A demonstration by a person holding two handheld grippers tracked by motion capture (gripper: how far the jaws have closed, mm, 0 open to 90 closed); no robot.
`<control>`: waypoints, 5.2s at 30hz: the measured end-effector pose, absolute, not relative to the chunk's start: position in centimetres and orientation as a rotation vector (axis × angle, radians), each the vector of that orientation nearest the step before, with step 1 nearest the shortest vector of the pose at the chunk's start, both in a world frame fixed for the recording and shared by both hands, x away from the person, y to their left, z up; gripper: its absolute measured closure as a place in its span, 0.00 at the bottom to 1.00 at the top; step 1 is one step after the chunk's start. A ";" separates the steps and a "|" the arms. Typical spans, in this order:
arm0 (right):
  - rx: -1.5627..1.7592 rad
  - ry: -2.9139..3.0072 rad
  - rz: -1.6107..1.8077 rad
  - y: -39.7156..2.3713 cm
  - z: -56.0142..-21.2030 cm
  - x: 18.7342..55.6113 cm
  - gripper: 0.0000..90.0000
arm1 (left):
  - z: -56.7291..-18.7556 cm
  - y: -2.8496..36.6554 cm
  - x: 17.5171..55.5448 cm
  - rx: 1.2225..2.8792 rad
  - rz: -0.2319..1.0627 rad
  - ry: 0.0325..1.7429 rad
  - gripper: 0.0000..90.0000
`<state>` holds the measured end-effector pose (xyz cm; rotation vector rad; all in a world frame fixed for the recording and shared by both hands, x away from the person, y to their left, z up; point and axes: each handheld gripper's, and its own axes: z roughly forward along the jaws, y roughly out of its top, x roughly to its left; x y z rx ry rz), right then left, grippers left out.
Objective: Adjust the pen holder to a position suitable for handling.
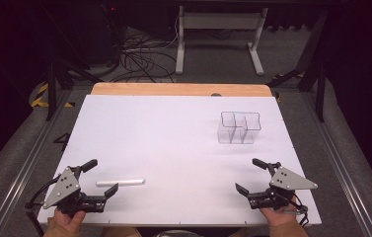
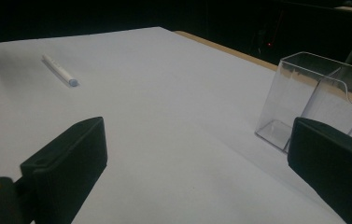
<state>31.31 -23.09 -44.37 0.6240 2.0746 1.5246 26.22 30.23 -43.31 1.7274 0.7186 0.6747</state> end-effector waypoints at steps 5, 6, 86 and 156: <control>0.629 2.066 1.512 -23.3 -44.2 31.3 0.06 | -43.3 30.3 26.2 1.723 0.668 0.721 0.04; 0.632 2.066 1.511 -23.3 -44.2 31.2 0.06 | -43.3 30.3 26.2 1.723 0.668 0.721 0.04; 0.491 2.372 1.094 -21.9 -35.6 39.7 0.31 | -43.2 30.5 25.8 1.733 0.692 0.735 0.04; 0.481 2.610 0.677 -19.6 -40.5 49.8 0.68 | -43.4 30.5 26.1 1.746 0.664 0.726 0.05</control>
